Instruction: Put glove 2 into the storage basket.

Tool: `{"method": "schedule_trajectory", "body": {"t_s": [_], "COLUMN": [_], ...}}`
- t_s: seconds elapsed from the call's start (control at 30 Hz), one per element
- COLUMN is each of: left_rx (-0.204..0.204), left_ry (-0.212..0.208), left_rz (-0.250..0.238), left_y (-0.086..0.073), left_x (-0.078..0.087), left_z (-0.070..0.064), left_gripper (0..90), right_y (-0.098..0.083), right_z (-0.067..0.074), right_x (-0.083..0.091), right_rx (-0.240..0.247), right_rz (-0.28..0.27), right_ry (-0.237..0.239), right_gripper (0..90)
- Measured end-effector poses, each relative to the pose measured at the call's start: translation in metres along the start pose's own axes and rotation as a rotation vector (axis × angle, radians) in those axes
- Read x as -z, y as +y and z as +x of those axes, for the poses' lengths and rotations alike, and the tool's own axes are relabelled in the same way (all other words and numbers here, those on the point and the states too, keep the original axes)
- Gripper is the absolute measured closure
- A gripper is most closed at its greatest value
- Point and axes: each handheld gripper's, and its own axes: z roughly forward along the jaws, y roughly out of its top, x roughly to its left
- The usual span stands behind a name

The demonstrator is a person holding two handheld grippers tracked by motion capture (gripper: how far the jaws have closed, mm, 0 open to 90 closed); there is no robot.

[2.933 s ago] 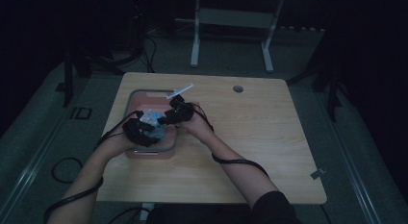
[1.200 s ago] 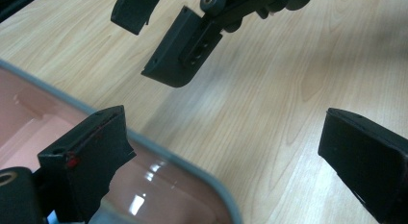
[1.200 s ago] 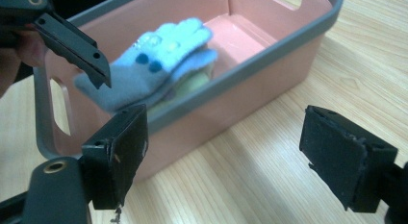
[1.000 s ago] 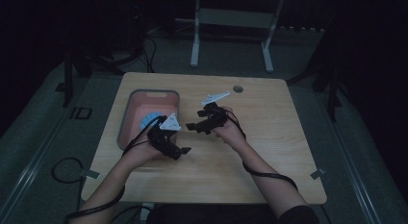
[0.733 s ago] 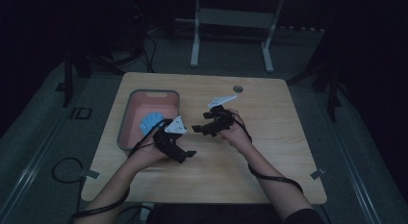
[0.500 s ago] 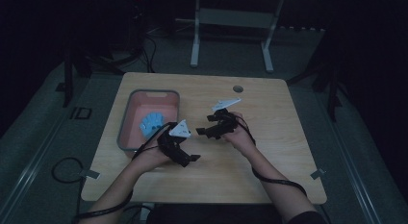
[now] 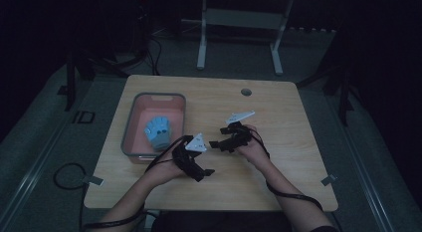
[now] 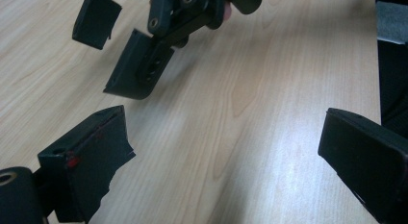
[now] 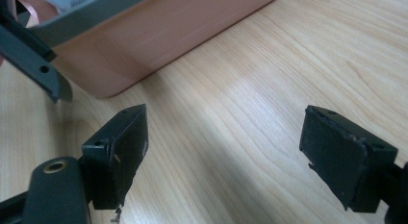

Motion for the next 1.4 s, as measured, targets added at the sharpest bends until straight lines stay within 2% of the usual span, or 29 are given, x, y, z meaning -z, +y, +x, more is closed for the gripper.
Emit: {"method": "schedule_trajectory", "body": {"t_s": [0.17,0.37,0.5,0.73,0.83,0.93,1.23,1.4], "left_rx": [0.004,-0.015,-0.010,0.013,0.006,0.001,0.059,0.084], "left_ry": [-0.003,-0.013,-0.014,-0.001,0.014,0.040,0.077,0.073], "left_rz": [-0.002,0.016,0.010,0.002,0.020,0.014,0.003,0.001], "left_y": [0.001,-0.001,-0.003,-0.009,-0.011,-0.012,-0.014,-0.016], "left_x": [-0.010,-0.024,-0.031,-0.042,-0.047,-0.050,-0.060,-0.061], "left_z": [-0.005,-0.012,-0.015,-0.019,-0.020,-0.022,-0.021,-0.019], "left_gripper": [3.4,3.4,3.4,3.4,3.3,3.3,3.2,3.2], "right_y": [-0.010,-0.017,-0.021,-0.031,-0.034,-0.037,-0.042,-0.042], "right_z": [-0.002,-0.007,-0.009,-0.013,-0.014,-0.015,-0.016,-0.016], "right_x": [0.001,0.004,0.005,0.003,0.002,0.000,-0.004,-0.005], "right_rx": [-0.013,-0.018,-0.011,-0.017,-0.020,-0.021,-0.021,-0.019], "right_rz": [-0.004,-0.009,-0.006,-0.009,-0.022,-0.017,-0.018,-0.022], "right_ry": [-0.009,-0.040,-0.068,-0.095,-0.107,-0.106,-0.131,-0.141], "right_gripper": [17.4,17.5,17.5,16.5,15.9,14.5,14.0,14.1]}}
